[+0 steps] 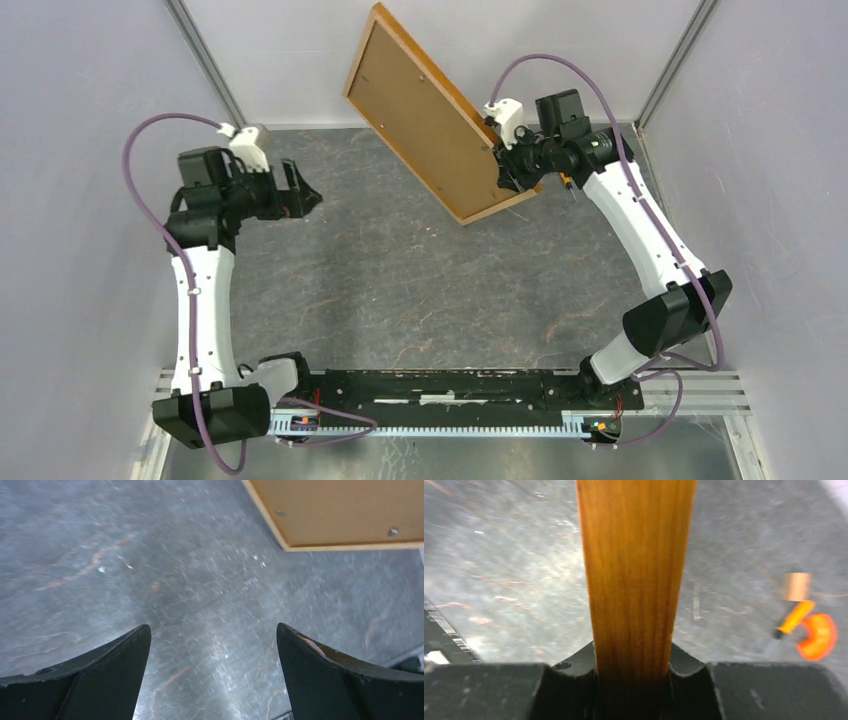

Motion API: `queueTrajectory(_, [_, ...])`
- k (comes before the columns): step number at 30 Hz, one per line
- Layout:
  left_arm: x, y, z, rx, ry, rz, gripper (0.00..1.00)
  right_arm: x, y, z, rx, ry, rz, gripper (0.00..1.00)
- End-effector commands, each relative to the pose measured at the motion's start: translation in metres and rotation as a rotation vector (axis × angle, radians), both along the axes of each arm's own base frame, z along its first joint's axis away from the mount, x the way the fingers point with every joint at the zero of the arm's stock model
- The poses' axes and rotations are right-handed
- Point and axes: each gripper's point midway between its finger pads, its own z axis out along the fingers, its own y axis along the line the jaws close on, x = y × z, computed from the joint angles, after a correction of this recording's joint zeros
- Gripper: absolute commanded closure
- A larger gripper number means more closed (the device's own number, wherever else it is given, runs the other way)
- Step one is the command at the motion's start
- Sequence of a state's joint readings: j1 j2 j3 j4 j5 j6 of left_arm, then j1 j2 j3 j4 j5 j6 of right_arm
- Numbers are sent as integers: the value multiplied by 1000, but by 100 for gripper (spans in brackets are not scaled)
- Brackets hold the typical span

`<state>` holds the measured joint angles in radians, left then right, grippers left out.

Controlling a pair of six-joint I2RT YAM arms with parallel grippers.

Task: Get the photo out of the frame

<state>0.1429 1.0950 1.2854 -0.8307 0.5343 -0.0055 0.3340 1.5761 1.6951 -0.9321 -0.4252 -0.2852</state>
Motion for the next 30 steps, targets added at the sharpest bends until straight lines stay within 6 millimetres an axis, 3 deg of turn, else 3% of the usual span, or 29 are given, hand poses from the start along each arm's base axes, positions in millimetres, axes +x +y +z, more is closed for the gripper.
queueTrajectory(1, [8, 32, 38, -58, -37, 138, 0, 42, 8, 86, -105, -431, 22, 100])
queueTrajectory(6, [14, 64, 49, -156, -19, 224, 0, 37, 27, 85, -207, -509, 55, 100])
queueTrajectory(10, [18, 85, 45, -202, 0, 264, 0, 23, 49, 54, -304, -547, 110, 100])
queueTrajectory(16, [24, 100, 45, -289, 26, 275, 0, -3, 71, 1, -525, -628, 163, 100])
queueTrajectory(22, [25, 109, 48, -218, 5, 282, 0, -25, 61, -57, -697, -687, 187, 100])
queueTrajectory(30, [23, 107, 21, -221, 59, 247, 0, -56, 35, -156, -860, -697, 234, 100])
